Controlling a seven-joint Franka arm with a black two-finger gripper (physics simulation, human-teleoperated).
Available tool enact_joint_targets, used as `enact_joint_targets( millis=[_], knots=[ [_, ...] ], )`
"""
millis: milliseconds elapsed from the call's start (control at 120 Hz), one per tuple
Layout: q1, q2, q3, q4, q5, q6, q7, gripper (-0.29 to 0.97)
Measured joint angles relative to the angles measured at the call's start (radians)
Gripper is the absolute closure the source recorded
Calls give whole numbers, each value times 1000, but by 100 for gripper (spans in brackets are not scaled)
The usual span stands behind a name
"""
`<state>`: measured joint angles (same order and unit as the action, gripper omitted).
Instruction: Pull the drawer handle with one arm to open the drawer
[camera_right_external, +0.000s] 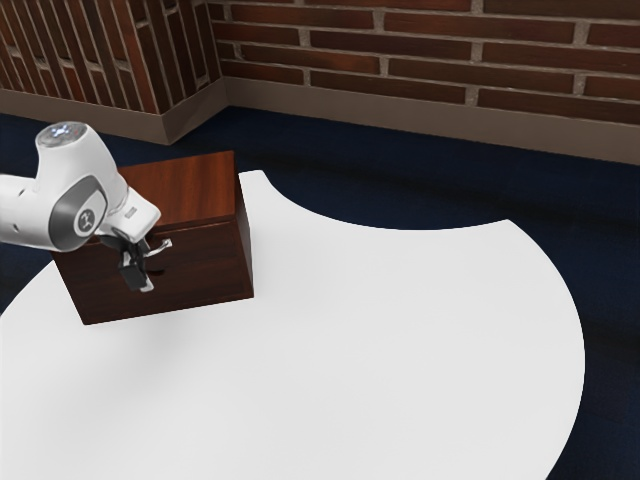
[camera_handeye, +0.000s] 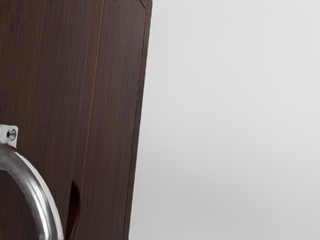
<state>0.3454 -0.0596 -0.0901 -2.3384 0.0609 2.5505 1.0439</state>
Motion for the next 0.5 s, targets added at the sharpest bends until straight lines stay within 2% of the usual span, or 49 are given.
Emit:
enact_joint_targets(
  millis=[142,383,500],
  knots=[
    [-4,-4,0,-4,0,-10,-10,-1],
    [-9,-15,0,-14,-2,-24,-28,3],
    [-9,-26,0,-26,-2,-30,-36,1]
  ],
)
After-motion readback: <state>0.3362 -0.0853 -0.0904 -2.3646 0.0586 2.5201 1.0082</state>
